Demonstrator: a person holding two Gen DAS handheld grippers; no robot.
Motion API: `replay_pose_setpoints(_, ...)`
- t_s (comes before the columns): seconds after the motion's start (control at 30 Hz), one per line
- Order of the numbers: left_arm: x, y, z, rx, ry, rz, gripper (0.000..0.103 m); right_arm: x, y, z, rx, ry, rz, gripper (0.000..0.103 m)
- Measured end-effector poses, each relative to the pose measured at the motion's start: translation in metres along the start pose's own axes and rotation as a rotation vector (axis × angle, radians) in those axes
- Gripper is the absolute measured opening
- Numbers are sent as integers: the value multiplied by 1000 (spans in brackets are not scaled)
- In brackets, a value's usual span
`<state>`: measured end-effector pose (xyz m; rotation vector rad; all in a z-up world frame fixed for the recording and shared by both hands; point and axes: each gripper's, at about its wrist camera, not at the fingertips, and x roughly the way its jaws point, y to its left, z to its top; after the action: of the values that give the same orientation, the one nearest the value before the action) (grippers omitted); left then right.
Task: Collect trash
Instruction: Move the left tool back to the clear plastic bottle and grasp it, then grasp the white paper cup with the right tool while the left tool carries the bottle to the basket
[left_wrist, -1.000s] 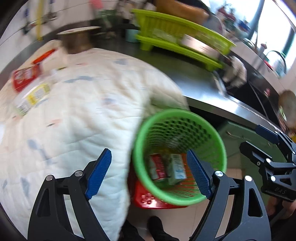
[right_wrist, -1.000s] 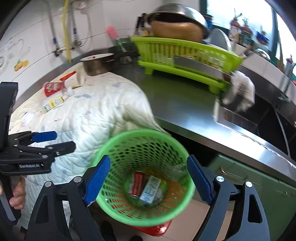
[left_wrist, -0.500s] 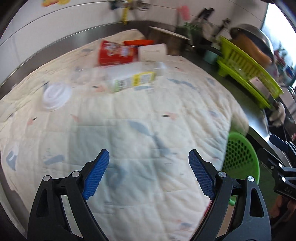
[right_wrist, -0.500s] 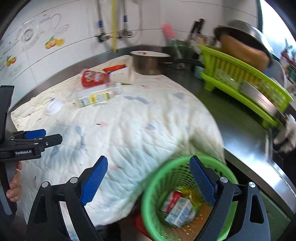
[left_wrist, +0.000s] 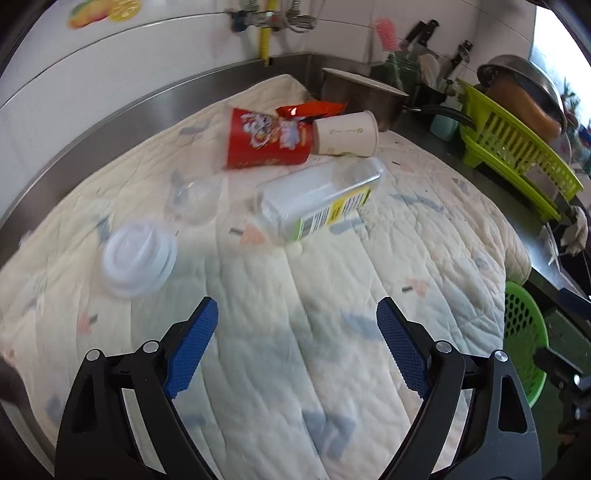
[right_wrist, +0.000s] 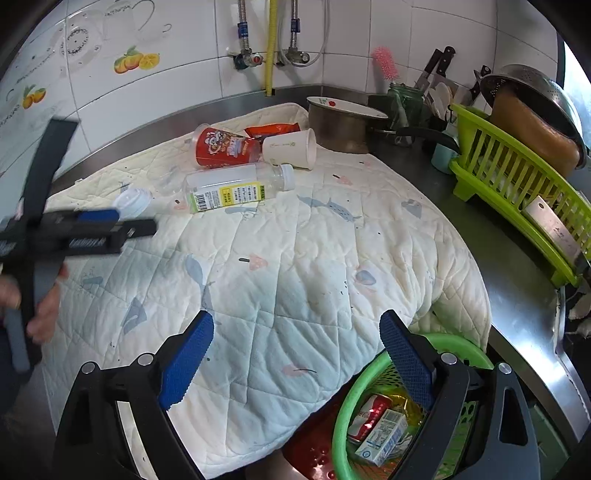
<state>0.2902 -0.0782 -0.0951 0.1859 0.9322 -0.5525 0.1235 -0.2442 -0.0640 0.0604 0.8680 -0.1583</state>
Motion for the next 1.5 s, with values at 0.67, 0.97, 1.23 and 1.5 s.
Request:
replay_pose_setpoints(0.67, 100, -30, 95, 408, 79, -110, 90, 9, 4, 8, 9, 63, -70, 88)
replay_pose_setpoints(0.97, 119, -34, 90, 445, 88, -106, 73, 19, 0, 34, -6, 50, -63, 88)
replay_pose_setpoints(1.23, 98, -26, 73, 395, 75, -88, 58, 38, -8, 80, -19, 13, -21, 88)
replay_pose_setpoints(1.5, 62, -6, 35, 309, 77, -83, 55, 82, -12, 144, -13, -22, 75, 82)
